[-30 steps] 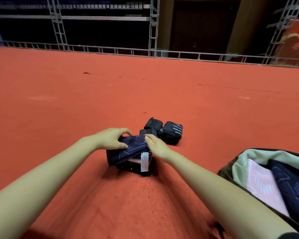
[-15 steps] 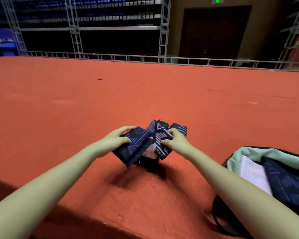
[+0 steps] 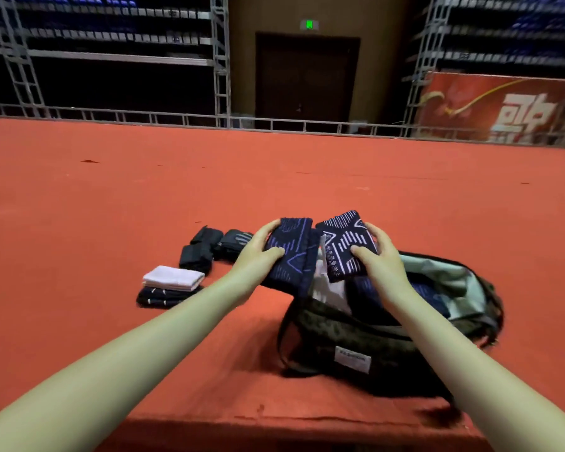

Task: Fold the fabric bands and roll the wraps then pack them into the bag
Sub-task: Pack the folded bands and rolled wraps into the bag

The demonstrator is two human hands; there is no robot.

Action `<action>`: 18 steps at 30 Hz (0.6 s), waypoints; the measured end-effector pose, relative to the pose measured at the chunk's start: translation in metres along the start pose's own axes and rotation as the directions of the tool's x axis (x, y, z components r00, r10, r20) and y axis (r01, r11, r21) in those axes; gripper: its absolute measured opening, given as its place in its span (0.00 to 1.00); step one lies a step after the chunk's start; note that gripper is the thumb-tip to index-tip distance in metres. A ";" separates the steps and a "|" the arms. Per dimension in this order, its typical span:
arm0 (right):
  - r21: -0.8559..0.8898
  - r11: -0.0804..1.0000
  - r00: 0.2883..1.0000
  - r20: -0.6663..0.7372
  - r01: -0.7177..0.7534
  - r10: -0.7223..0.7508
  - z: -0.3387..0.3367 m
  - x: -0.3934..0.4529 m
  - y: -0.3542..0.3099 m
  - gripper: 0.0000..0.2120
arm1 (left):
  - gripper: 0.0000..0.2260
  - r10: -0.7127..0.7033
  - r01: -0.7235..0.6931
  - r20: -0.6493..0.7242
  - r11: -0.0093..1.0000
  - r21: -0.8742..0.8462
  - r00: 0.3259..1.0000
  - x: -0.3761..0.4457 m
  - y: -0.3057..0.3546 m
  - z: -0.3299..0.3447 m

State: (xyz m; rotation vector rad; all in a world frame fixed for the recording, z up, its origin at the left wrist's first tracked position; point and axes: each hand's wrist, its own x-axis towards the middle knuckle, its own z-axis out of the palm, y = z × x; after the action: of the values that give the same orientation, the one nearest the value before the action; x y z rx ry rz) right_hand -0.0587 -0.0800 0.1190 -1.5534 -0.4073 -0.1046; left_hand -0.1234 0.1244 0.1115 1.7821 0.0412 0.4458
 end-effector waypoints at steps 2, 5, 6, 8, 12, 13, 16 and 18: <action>-0.062 0.998 0.998 -0.058 -0.005 0.002 -0.024 -0.003 0.003 0.23 | 0.25 -0.011 0.011 -0.009 1.000 -0.015 1.000 -0.001 0.001 0.028; -0.150 0.987 0.995 -0.089 -0.053 0.040 -0.052 -0.006 0.014 0.24 | 0.26 -0.012 0.012 0.002 1.000 0.011 1.000 0.002 -0.007 0.074; -0.175 0.982 0.995 -0.081 -0.071 0.057 -0.059 -0.007 0.018 0.24 | 0.26 -0.024 0.024 -0.003 0.998 0.053 1.000 0.006 -0.012 0.083; -0.258 0.961 0.995 -0.053 -0.097 0.086 -0.070 -0.010 0.025 0.24 | 0.26 -0.020 0.017 0.008 0.971 0.240 1.000 0.012 -0.027 0.095; -0.463 0.883 0.993 0.054 -0.071 0.108 -0.077 -0.021 0.034 0.26 | 0.22 -0.014 -0.034 0.078 0.808 0.588 0.997 0.014 -0.049 0.112; -0.496 0.866 0.991 0.073 -0.061 0.112 -0.075 -0.022 0.032 0.27 | 0.21 -0.013 -0.043 0.088 0.792 0.609 0.996 0.013 -0.049 0.113; -0.509 0.858 0.989 0.078 -0.071 0.128 -0.070 -0.015 0.030 0.28 | 0.22 0.021 -0.095 0.115 0.717 0.690 0.993 0.012 -0.046 0.112; -0.361 0.921 0.982 0.053 -0.149 0.179 -0.063 -0.010 0.028 0.25 | 0.22 0.038 -0.103 0.102 0.644 0.758 0.994 0.012 -0.051 0.106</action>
State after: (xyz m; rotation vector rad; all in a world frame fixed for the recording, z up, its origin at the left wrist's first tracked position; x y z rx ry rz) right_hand -0.0474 -0.1431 0.0909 -1.9496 -0.3344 0.0204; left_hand -0.0681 0.0419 0.0468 2.6604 0.1218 0.4465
